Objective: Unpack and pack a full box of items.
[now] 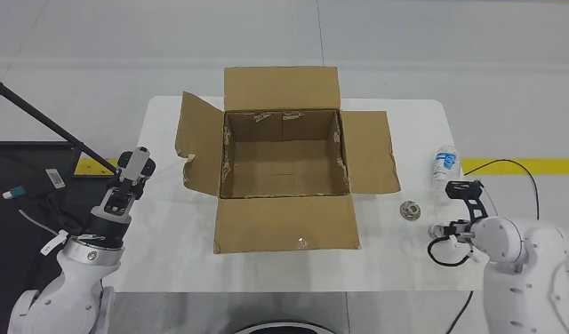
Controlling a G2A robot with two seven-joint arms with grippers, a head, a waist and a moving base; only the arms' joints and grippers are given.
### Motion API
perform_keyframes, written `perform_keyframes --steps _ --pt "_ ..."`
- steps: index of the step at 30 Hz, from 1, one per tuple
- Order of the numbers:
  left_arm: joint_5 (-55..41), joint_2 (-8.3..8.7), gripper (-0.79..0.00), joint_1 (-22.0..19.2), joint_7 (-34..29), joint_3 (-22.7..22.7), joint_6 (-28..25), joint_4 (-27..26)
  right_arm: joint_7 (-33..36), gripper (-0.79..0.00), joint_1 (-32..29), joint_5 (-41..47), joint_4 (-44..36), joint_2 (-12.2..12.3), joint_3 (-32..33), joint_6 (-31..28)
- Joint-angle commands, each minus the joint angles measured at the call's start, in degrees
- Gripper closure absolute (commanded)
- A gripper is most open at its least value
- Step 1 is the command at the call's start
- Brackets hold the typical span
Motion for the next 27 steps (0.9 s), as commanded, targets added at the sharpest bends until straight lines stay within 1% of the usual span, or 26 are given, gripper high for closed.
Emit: perform_keyframes --steps 1,6,14,17,19,20,22,24,25,27 --pt "0.0 0.00 -0.785 0.0 0.0 0.0 0.0 0.0 -0.2 -0.308 0.1 -0.1 0.3 0.1 -0.4 0.2" --pt "0.0 0.00 -0.785 0.0 0.0 0.0 0.0 0.0 -0.1 -0.262 0.5 0.0 1.3 0.3 -1.4 0.3" --pt "0.0 0.00 -0.785 0.0 0.0 0.0 0.0 0.0 -0.1 -0.243 1.4 -0.1 3.7 0.8 -2.4 0.3" --pt "0.0 0.00 -0.785 0.0 0.0 0.0 0.0 0.0 -0.2 -0.219 1.8 0.0 4.4 1.0 -2.7 0.4" --pt "0.0 0.00 -0.785 0.0 0.0 0.0 0.0 0.0 -0.3 -0.175 2.0 0.3 4.8 1.1 -2.9 0.4" --pt "0.0 0.00 -0.785 0.0 0.0 0.0 0.0 0.0 -0.3 -0.139 2.1 0.4 5.1 1.1 -3.0 0.4" --pt "0.0 0.00 -0.785 0.0 0.0 0.0 0.0 0.0 -0.3 -0.099 2.3 0.5 5.4 1.2 -3.2 0.4" --pt "0.0 0.00 -0.785 0.0 0.0 0.0 0.0 0.0 -0.3 -0.018 2.5 0.6 5.7 1.3 -3.4 0.2" --pt "0.0 0.00 -0.785 0.0 0.0 0.0 0.0 0.0 -0.2 0.000 2.6 0.7 5.8 1.4 -3.5 0.2" --pt "0.0 0.00 -0.785 0.0 0.0 0.0 0.0 0.0 -0.2 0.000 2.8 0.8 5.9 1.5 -3.6 0.1"
